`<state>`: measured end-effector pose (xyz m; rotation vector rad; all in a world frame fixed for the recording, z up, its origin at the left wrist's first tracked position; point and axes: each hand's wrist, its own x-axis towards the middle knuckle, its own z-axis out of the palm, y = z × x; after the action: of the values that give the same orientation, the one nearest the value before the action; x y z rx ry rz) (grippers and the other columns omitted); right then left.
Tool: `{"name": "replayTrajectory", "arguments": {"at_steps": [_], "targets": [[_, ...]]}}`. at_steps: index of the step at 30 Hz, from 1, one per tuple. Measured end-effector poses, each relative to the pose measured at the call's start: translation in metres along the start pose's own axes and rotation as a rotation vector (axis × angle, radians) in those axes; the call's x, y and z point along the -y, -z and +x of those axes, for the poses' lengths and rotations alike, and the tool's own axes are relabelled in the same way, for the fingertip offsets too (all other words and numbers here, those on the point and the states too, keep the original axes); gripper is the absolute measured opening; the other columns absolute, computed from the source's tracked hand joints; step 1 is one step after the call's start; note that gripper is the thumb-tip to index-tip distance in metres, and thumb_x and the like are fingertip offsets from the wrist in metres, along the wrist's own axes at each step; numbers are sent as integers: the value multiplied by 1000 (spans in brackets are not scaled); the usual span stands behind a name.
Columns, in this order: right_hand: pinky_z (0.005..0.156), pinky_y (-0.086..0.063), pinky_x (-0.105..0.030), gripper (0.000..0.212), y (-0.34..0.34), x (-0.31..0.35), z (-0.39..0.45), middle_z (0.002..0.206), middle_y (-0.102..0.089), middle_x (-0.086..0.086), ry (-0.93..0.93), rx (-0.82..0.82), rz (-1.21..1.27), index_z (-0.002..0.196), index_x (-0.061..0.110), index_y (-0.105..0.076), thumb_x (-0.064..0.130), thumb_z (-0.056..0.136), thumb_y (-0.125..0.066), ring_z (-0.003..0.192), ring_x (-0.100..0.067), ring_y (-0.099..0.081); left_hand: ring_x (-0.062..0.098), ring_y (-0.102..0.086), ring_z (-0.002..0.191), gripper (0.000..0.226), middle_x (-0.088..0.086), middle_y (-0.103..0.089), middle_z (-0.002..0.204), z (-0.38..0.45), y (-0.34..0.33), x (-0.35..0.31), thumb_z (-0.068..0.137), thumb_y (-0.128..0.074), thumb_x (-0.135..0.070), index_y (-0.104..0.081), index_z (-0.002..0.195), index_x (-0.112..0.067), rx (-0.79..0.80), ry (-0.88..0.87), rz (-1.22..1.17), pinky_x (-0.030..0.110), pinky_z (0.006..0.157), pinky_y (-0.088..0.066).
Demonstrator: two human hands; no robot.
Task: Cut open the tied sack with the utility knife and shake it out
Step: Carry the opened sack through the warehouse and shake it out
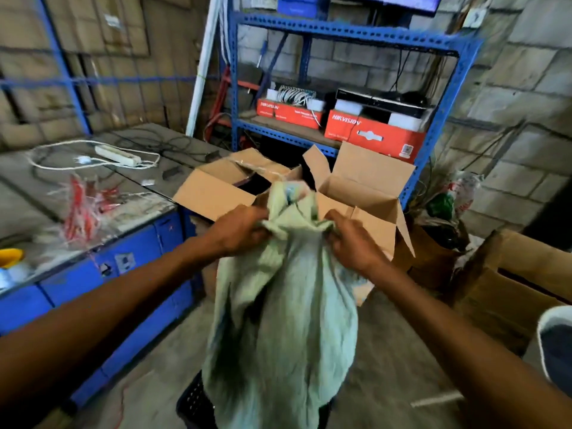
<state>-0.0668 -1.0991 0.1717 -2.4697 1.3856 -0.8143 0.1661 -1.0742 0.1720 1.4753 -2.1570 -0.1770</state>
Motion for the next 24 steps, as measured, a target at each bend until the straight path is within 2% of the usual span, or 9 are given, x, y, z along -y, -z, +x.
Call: {"name": "replayTrajectory", "arguments": {"at_steps": [2, 5, 6, 9, 12, 15, 18, 21, 24], "targets": [[76, -48, -42, 19, 26, 9, 19, 103, -65, -19, 7, -160, 142, 104, 13, -53, 6, 86, -50, 97, -37, -58, 36, -64, 94, 38, 20, -71, 102, 7, 15, -7, 79, -45, -29, -65, 101, -5, -215, 33, -9, 39, 74, -48], [81, -44, -32, 28, 36, 17, 28, 111, -64, -20, 97, 70, 25, 110, 13, -56, 4, 83, -51, 105, -34, -58, 39, -62, 96, 34, 20, -69, 103, 10, 19, -24, 81, -48, -30, -64, 100, -6, -59, 10, 85, 40, 74, -47], [84, -46, -34, 30, 38, 17, 28, 113, -64, -20, 104, 126, -11, 111, 15, -57, 6, 83, -52, 106, -34, -58, 39, -62, 97, 32, 19, -69, 107, 11, 21, -27, 83, -51, -27, -64, 105, -9, -103, 31, 100, 42, 76, -49], [78, -48, -40, 19, 59, 20, 34, 102, -67, -17, 27, -105, 135, 95, 21, -58, 7, 84, -52, 95, -33, -61, 39, -63, 93, 40, 22, -68, 100, 8, 33, -31, 80, -46, -33, -63, 102, -4, -281, 73, 15, 40, 73, -49], [83, -42, -34, 31, 64, 26, 34, 114, -62, -20, 99, 49, 13, 107, 15, -60, 1, 83, -47, 106, -35, -56, 38, -64, 87, 35, 23, -69, 94, 3, 40, -50, 80, -48, -29, -63, 95, -2, -194, 25, 133, 36, 67, -43], [87, -47, -39, 30, 77, 33, 38, 112, -67, -16, 105, -125, 145, 105, 13, -62, 1, 82, -47, 107, -34, -58, 37, -65, 80, 33, 21, -69, 84, 6, 53, -59, 83, -48, -32, -64, 91, -4, -424, 17, 105, 38, 64, -45], [85, -45, -34, 27, 83, 39, 46, 115, -65, -14, 132, 76, 101, 104, 9, -64, 2, 81, -51, 111, -31, -57, 38, -66, 83, 41, 20, -70, 86, -1, 52, -66, 78, -44, -37, -67, 94, -8, -428, 54, 193, 39, 67, -48], [74, -42, -28, 21, 92, 47, 57, 108, -70, -14, 101, -57, 200, 95, 8, -68, 6, 83, -51, 105, -29, -61, 32, -66, 72, 28, 13, -71, 79, -8, 55, -75, 84, -51, -23, -66, 104, -10, -722, 152, 54, 36, 62, -46], [71, -45, -32, 17, 106, 50, 65, 101, -71, -18, 111, -68, 125, 88, 7, -69, 10, 82, -53, 98, -32, -64, 15, -56, 58, 23, 11, -66, 73, -12, 73, -86, 91, -48, -21, -65, 99, -7, -855, 140, -45, 28, 54, -41]]}}
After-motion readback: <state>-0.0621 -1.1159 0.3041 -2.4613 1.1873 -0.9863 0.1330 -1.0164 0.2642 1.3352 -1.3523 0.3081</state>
